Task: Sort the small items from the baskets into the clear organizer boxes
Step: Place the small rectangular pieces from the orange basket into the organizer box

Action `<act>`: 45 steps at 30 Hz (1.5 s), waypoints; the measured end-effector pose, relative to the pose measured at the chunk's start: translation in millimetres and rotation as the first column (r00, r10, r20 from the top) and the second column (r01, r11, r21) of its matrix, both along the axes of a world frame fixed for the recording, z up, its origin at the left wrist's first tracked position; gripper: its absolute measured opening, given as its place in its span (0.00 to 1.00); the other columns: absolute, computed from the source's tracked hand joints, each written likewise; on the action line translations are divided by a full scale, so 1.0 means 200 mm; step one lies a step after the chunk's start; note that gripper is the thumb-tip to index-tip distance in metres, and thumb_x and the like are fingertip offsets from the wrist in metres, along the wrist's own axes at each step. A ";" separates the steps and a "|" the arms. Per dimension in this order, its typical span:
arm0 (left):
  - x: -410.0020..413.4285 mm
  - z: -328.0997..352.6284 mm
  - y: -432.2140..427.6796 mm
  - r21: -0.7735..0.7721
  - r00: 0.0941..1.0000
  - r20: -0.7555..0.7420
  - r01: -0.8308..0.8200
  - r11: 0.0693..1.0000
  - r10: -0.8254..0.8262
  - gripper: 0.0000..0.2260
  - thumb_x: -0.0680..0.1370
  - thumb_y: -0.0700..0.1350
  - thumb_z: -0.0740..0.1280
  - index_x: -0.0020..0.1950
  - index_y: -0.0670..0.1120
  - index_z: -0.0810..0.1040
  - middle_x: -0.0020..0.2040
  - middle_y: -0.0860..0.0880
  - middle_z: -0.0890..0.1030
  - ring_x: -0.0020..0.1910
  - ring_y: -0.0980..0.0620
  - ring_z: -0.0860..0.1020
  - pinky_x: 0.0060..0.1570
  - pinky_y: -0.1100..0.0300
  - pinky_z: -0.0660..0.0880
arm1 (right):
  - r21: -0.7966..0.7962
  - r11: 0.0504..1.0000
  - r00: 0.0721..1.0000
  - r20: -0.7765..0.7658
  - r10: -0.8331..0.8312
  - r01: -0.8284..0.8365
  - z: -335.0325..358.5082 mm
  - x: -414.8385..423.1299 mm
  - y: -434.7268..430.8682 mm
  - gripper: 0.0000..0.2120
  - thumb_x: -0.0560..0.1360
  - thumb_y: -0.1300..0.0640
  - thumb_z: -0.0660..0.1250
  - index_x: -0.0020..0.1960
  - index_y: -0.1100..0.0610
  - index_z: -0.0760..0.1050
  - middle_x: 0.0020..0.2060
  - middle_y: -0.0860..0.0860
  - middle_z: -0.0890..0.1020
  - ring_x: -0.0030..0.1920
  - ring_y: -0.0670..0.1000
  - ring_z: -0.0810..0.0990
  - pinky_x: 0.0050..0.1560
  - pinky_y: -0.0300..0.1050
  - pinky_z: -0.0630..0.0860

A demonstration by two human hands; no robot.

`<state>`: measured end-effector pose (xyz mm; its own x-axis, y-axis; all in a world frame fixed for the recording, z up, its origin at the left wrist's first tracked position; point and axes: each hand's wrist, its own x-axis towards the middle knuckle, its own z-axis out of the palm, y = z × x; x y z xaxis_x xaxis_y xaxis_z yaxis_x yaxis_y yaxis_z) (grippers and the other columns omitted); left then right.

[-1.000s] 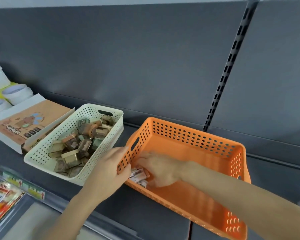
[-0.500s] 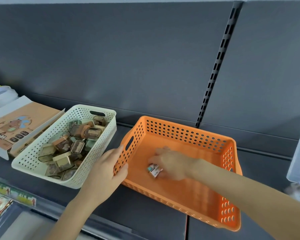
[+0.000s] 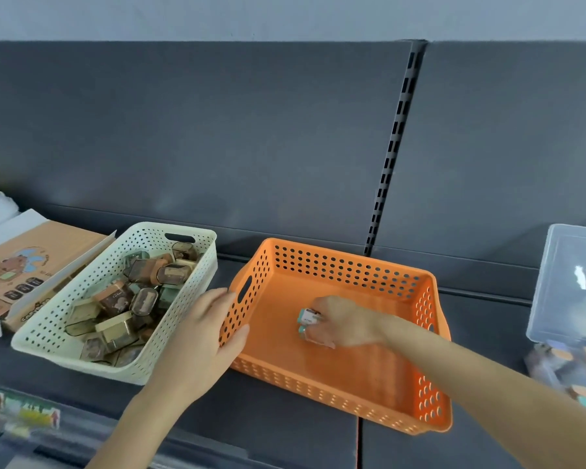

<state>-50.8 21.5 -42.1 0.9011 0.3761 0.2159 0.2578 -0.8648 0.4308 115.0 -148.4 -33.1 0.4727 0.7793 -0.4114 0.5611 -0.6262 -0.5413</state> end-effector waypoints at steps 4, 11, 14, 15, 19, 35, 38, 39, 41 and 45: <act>0.02 0.03 -0.01 0.089 0.998 0.033 0.044 0.995 -0.048 0.24 0.76 0.52 0.66 0.71 0.47 0.69 0.71 0.53 0.66 0.70 0.54 0.65 0.66 0.61 0.62 | 0.165 0.952 0.936 -0.287 -0.204 0.258 0.04 -0.02 -0.08 0.04 0.73 0.61 0.65 0.41 0.57 0.71 0.35 0.51 0.76 0.34 0.48 0.75 0.32 0.39 0.74; 0.16 0.12 -0.13 0.080 0.977 0.041 0.204 0.976 -0.208 0.22 0.78 0.55 0.63 0.70 0.51 0.70 0.72 0.56 0.64 0.68 0.56 0.68 0.64 0.63 0.64 | 0.298 0.776 0.788 -0.486 -0.377 0.556 0.15 -0.05 -0.26 0.06 0.70 0.64 0.70 0.47 0.62 0.77 0.40 0.56 0.82 0.36 0.50 0.79 0.35 0.41 0.75; 0.23 0.17 -0.23 0.082 0.946 0.051 0.315 0.946 -0.319 0.21 0.79 0.55 0.61 0.72 0.52 0.68 0.73 0.58 0.61 0.71 0.59 0.62 0.66 0.65 0.61 | 0.300 0.713 0.746 -0.482 -0.459 0.633 0.20 -0.06 -0.36 0.10 0.71 0.63 0.71 0.51 0.64 0.77 0.43 0.59 0.83 0.36 0.49 0.78 0.37 0.42 0.75; 0.25 0.18 -0.27 0.087 0.937 0.059 0.339 0.937 -0.345 0.21 0.79 0.54 0.61 0.72 0.52 0.68 0.73 0.57 0.62 0.71 0.59 0.63 0.67 0.66 0.61 | 0.308 0.688 0.729 -0.493 -0.475 0.657 0.21 -0.07 -0.40 0.10 0.72 0.63 0.71 0.52 0.64 0.77 0.45 0.59 0.83 0.37 0.49 0.78 0.37 0.41 0.76; 0.32 0.25 -0.45 0.125 0.893 0.110 0.423 0.897 -0.437 0.20 0.80 0.53 0.60 0.72 0.53 0.68 0.72 0.58 0.63 0.68 0.60 0.66 0.63 0.68 0.61 | 0.417 0.590 0.720 -0.465 -0.515 0.691 0.28 -0.11 -0.58 0.07 0.74 0.61 0.68 0.51 0.63 0.76 0.42 0.58 0.81 0.38 0.50 0.77 0.39 0.43 0.75; 0.61 0.34 -1.69 -0.272 0.784 0.278 0.619 0.737 -0.555 0.06 0.75 0.41 0.71 0.49 0.50 0.79 0.42 0.59 0.81 0.43 0.65 0.78 0.41 0.74 0.72 | 0.579 0.404 0.693 -0.460 -0.555 0.708 0.30 -0.14 -1.69 0.05 0.75 0.61 0.69 0.50 0.60 0.79 0.38 0.53 0.81 0.38 0.49 0.79 0.44 0.42 0.77; 0.62 0.32 -1.93 -0.301 0.807 0.272 0.589 0.750 -0.525 0.04 0.74 0.42 0.71 0.48 0.49 0.80 0.39 0.60 0.80 0.41 0.65 0.77 0.38 0.74 0.72 | 0.544 0.327 0.614 -0.512 -0.601 0.773 0.26 -0.09 -1.96 0.03 0.77 0.61 0.66 0.48 0.61 0.77 0.36 0.52 0.80 0.36 0.47 0.79 0.41 0.39 0.77; 0.63 0.31 -2.00 -0.289 0.810 0.254 0.584 0.758 -0.528 0.04 0.74 0.43 0.71 0.48 0.49 0.79 0.39 0.60 0.79 0.41 0.65 0.77 0.38 0.73 0.72 | 0.529 0.294 0.582 -0.533 -0.614 0.796 0.25 -0.08 -2.05 0.04 0.77 0.62 0.65 0.49 0.62 0.77 0.37 0.53 0.79 0.37 0.48 0.80 0.40 0.40 0.77; 0.63 0.27 -2.13 -0.244 0.816 0.199 0.577 0.779 -0.542 0.03 0.75 0.45 0.70 0.48 0.49 0.79 0.40 0.60 0.80 0.41 0.63 0.78 0.42 0.68 0.75 | 0.498 0.252 0.527 -0.551 -0.648 0.830 0.21 -0.05 -2.20 0.06 0.78 0.62 0.64 0.51 0.64 0.77 0.38 0.56 0.79 0.40 0.51 0.81 0.41 0.42 0.79; 0.61 0.19 -2.34 -0.184 0.826 0.074 0.562 0.806 -0.559 0.06 0.77 0.47 0.68 0.53 0.49 0.80 0.46 0.55 0.82 0.43 0.60 0.78 0.47 0.64 0.76 | 0.461 0.311 0.522 -0.453 -0.723 0.831 0.14 -0.01 -2.41 0.09 0.77 0.60 0.66 0.50 0.67 0.76 0.38 0.57 0.77 0.40 0.52 0.79 0.39 0.40 0.77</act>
<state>71.3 -445.8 -3.8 0.9649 -0.1590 0.2092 -0.2551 -0.7580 0.6003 112.0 -630.5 -4.7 0.9735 0.1547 -0.1685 -0.1232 -0.2659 -0.9561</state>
